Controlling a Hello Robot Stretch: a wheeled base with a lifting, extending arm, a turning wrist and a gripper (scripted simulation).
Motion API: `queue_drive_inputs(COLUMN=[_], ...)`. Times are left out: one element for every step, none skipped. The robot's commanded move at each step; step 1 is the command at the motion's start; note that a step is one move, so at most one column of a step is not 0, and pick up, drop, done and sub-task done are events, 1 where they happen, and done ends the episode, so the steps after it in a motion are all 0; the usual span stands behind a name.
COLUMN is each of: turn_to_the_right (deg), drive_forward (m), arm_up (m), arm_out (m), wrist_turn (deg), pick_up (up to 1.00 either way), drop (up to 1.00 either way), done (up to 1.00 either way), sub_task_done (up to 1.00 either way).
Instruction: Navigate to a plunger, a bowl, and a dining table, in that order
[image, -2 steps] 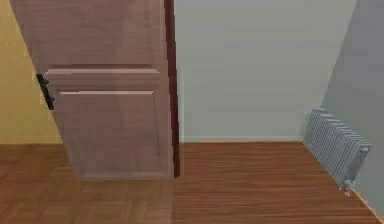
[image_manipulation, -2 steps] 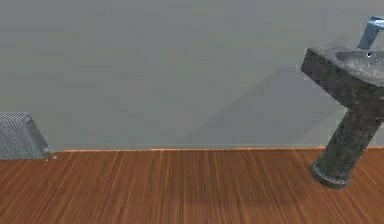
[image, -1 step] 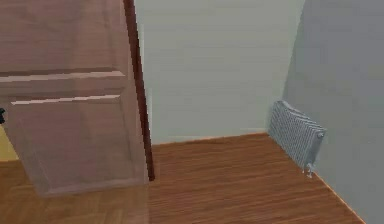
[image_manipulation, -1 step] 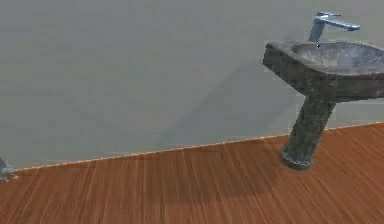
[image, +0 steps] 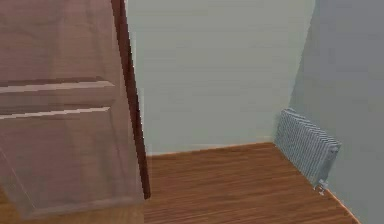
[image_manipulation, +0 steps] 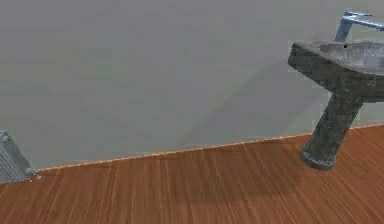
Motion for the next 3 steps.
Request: queue_drive_inputs(turn_to_the_right=[-45.0,-42.0,0.0], drive_forward=[0.00,0.00,0.70], arm_up=[0.00,0.00,0.00], arm_out=[0.00,0.00,0.00], wrist_turn=[0.0,0.0,0.0], pick_up=[0.00,0.00,0.00], drop=[0.00,0.00,0.00], done=[0.00,0.00,0.00], sub_task_done=[0.00,0.00,0.00])
